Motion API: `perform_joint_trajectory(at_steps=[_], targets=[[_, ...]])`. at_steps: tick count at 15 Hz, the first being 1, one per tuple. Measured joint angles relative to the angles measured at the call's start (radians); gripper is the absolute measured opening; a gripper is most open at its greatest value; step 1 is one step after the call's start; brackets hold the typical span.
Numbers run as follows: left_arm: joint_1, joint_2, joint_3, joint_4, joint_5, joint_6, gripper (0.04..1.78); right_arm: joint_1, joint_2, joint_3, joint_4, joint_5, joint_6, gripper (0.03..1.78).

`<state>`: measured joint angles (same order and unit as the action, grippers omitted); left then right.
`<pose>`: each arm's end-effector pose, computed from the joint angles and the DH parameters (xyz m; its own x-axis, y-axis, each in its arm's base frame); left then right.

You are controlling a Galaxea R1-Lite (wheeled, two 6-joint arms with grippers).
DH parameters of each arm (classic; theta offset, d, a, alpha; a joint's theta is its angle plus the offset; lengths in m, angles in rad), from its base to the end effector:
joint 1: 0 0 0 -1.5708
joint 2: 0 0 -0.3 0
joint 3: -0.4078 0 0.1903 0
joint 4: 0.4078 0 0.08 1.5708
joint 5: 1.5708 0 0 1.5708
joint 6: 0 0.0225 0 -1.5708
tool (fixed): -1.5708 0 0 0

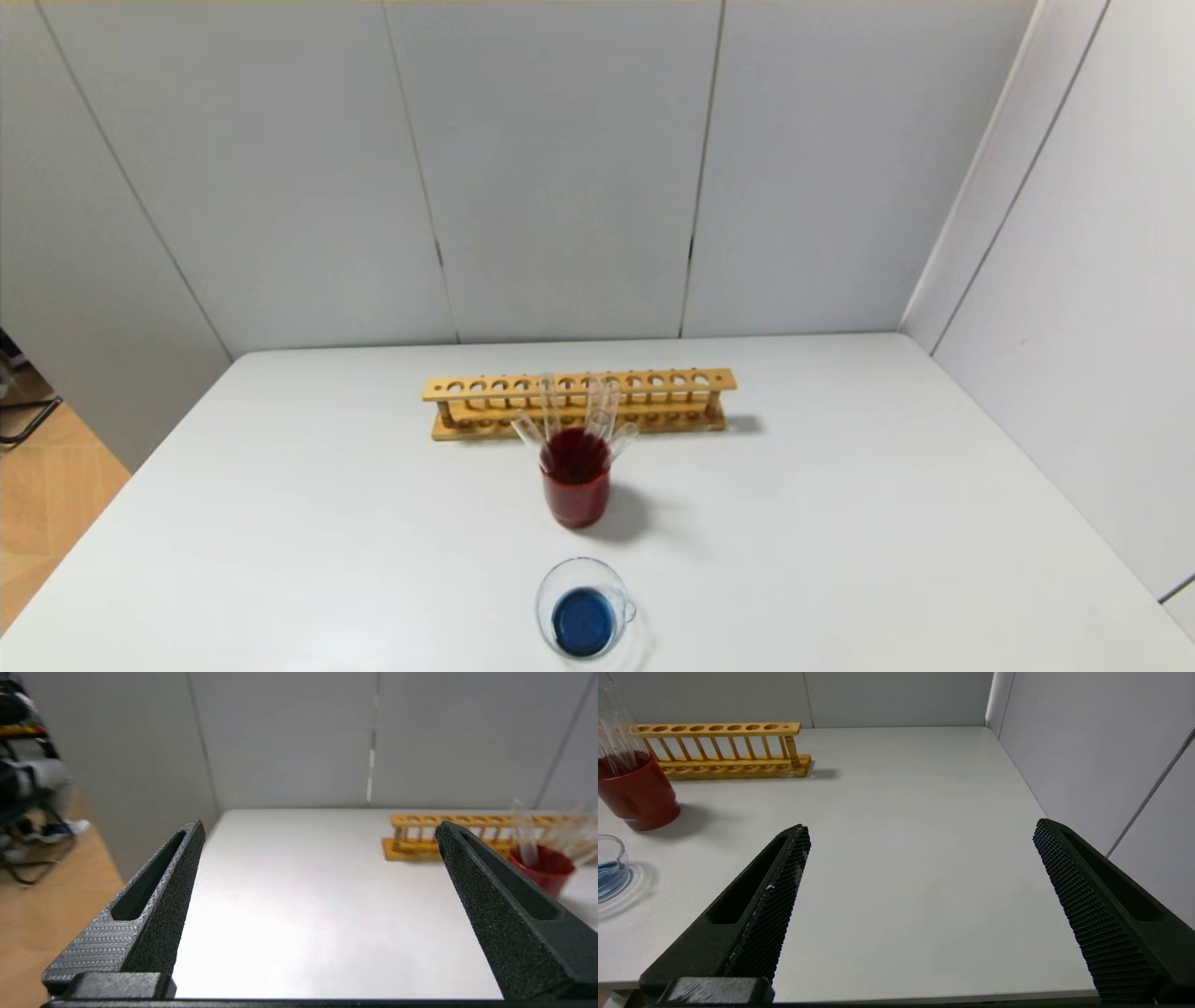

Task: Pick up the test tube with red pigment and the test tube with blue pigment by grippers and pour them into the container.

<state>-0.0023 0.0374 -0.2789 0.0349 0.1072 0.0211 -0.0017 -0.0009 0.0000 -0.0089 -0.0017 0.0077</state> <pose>-0.0480 0.0025 0.1473 0.9734 0.1048 0.2040 -0.1067 0.9943 -0.0013 -0.0229 0.0000 0.0764 0.9999 -0.0034 0.0098 0.0033 1.0000 0.0077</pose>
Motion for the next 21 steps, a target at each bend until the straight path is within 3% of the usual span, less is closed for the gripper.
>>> perform_joint_trajectory(at_steps=[4, 6, 10, 21], targets=[[-0.001, -0.035, 0.224, -0.124, -0.061, -0.023, 1.74, 0.000, 0.000, 0.000, 0.000, 0.000, 0.000, 1.74], [-0.001, -0.038, 0.266, -0.129, -0.081, -0.006, 1.74, 0.000, 0.000, 0.000, 0.000, 0.000, 0.000, 1.74], [-0.001, -0.039, 0.267, 0.001, -0.143, 0.052, 1.74, 0.000, 0.000, 0.000, 0.000, 0.000, 0.000, 1.74], [-0.001, -0.039, 0.279, -0.037, -0.109, -0.012, 1.74, 0.000, 0.000, 0.000, 0.000, 0.000, 0.000, 1.74]])
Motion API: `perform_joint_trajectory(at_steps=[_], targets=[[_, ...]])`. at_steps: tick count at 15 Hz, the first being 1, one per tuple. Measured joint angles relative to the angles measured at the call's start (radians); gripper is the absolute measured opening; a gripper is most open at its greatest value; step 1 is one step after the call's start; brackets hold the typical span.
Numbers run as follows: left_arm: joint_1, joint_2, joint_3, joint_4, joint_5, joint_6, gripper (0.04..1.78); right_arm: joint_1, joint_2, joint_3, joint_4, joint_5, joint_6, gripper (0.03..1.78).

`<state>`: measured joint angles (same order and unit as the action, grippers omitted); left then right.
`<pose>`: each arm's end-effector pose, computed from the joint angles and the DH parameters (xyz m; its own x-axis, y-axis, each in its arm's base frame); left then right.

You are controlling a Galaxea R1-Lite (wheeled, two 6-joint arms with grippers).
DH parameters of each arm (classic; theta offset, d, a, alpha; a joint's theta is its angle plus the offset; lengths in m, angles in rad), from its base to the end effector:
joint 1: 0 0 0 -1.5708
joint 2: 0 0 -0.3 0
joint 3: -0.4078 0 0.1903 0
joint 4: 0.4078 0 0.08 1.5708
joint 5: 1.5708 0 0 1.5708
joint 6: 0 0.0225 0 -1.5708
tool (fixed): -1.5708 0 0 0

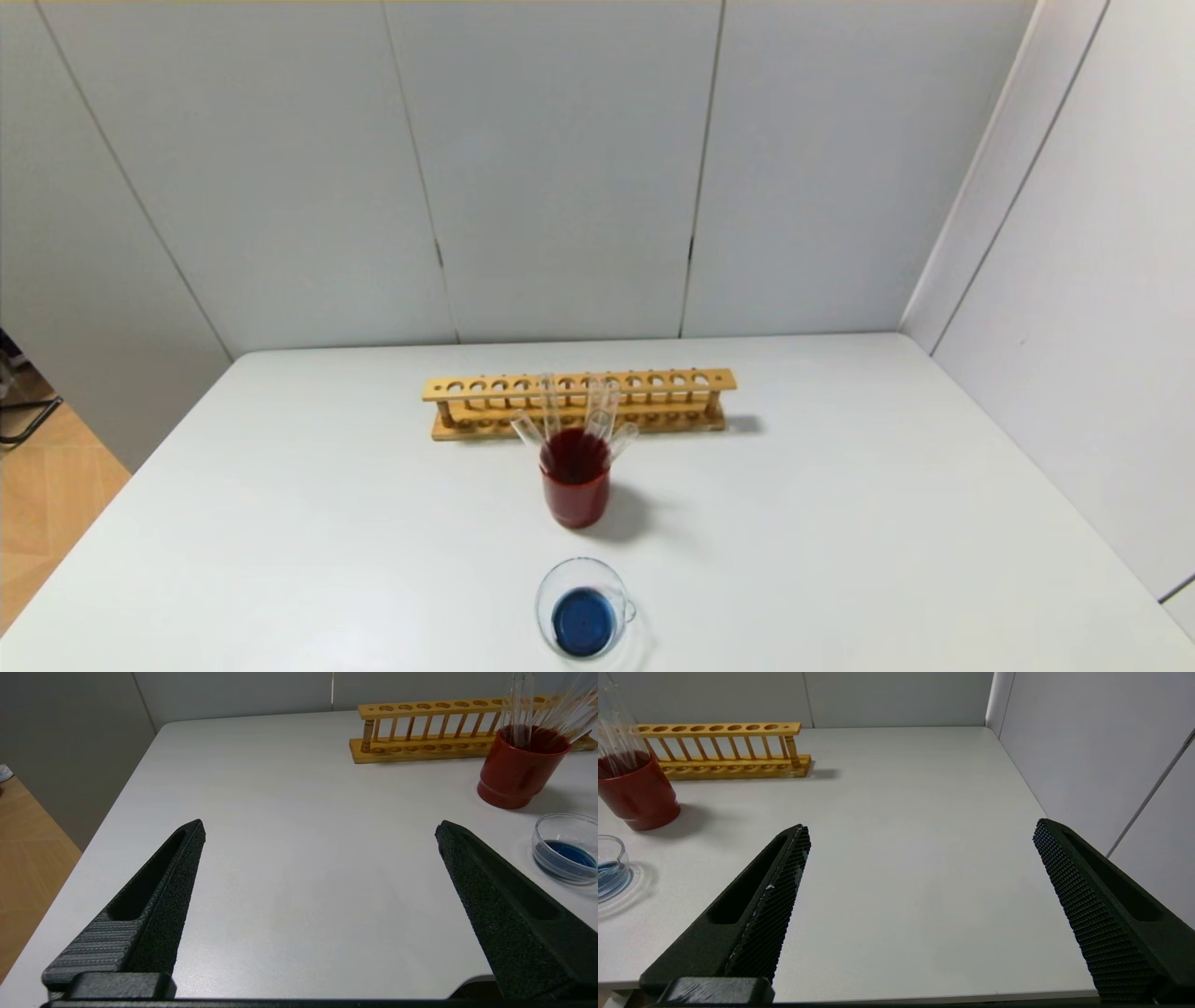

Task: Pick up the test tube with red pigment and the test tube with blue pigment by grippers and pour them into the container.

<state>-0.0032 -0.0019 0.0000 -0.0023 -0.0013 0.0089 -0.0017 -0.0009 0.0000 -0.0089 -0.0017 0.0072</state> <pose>-0.0229 0.0000 0.0757 1.0000 -0.0045 0.0042 0.0045 1.0000 0.0089 -0.0229 0.0000 0.0764 0.9999 -0.0034 0.0098 0.0033 1.0000 0.0072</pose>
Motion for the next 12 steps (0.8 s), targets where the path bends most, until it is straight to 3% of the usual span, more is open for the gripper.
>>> perform_joint_trajectory(at_steps=[12], targets=[[0.000, 0.000, 0.000, 0.000, 0.000, 0.000, 1.74, 0.000, 0.000, 0.000, 0.000, 0.000, 0.004, 1.74]])
